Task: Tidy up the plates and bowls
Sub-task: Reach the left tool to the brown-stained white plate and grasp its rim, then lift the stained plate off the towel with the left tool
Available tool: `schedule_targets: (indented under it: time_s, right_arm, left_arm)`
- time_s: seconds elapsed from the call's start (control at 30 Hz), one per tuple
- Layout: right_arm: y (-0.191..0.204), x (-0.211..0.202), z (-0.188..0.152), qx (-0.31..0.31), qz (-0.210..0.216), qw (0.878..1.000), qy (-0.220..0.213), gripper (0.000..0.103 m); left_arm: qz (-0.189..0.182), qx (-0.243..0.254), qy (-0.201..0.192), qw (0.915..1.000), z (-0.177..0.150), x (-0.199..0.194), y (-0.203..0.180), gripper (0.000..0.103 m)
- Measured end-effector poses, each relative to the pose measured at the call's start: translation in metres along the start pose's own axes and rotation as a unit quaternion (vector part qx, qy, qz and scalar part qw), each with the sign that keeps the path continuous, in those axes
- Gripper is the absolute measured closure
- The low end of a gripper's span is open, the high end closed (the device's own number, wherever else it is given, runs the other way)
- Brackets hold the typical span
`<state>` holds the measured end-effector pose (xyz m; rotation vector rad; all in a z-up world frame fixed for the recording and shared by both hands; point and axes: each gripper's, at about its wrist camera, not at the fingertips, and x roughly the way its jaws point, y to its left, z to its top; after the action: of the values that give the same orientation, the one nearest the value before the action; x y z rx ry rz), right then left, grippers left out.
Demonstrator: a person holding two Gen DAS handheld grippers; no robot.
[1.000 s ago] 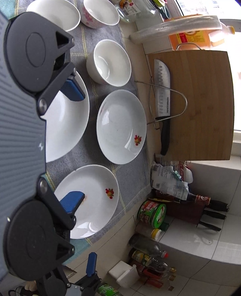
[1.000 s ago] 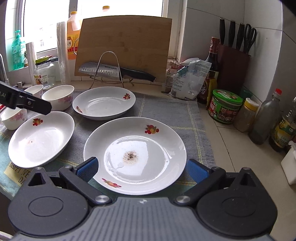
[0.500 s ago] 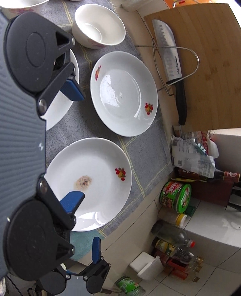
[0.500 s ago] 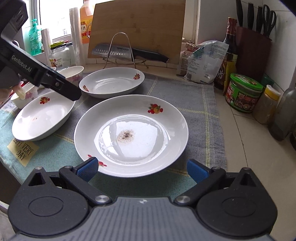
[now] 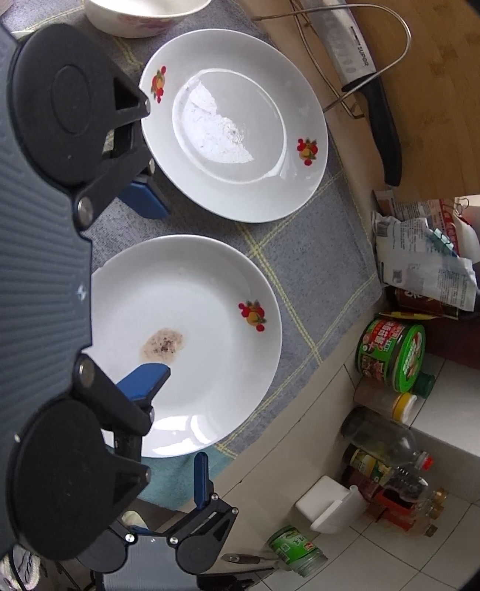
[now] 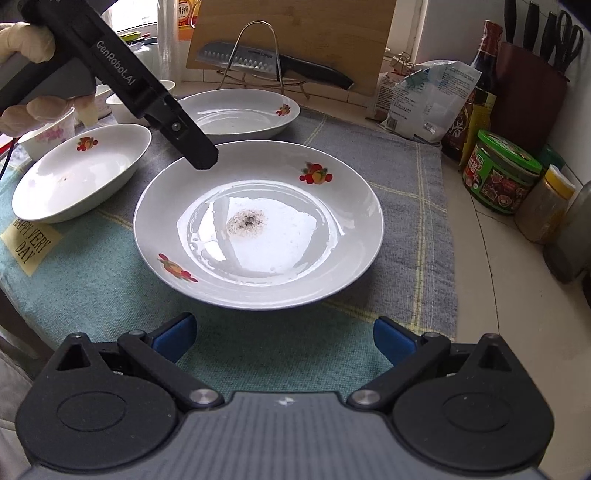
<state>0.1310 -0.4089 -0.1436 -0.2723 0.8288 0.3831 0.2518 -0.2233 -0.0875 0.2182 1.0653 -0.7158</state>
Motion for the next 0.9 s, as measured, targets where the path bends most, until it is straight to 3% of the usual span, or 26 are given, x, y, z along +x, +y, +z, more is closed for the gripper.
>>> schedule_targets:
  time_s: [0.37,0.43,0.9]
  right_arm:
    - [-0.007,0.016,0.011,-0.033,0.022,0.999,-0.001,0.0]
    - [-0.008,0.018,0.013,-0.038,0.027,0.999,-0.002,0.0]
    - [-0.006,0.02,0.017,-0.07,0.043,0.997,-0.007,0.0]
  left_arm:
    - [-0.011,-0.015,0.021,0.9996,0.01,0.021,0.006,0.024]
    - [-0.015,-0.015,0.022,0.9995,0.012,0.023,0.006,0.029]
    - [0.0,-0.015,0.028,0.9995,0.019,0.034,0.006,0.037]
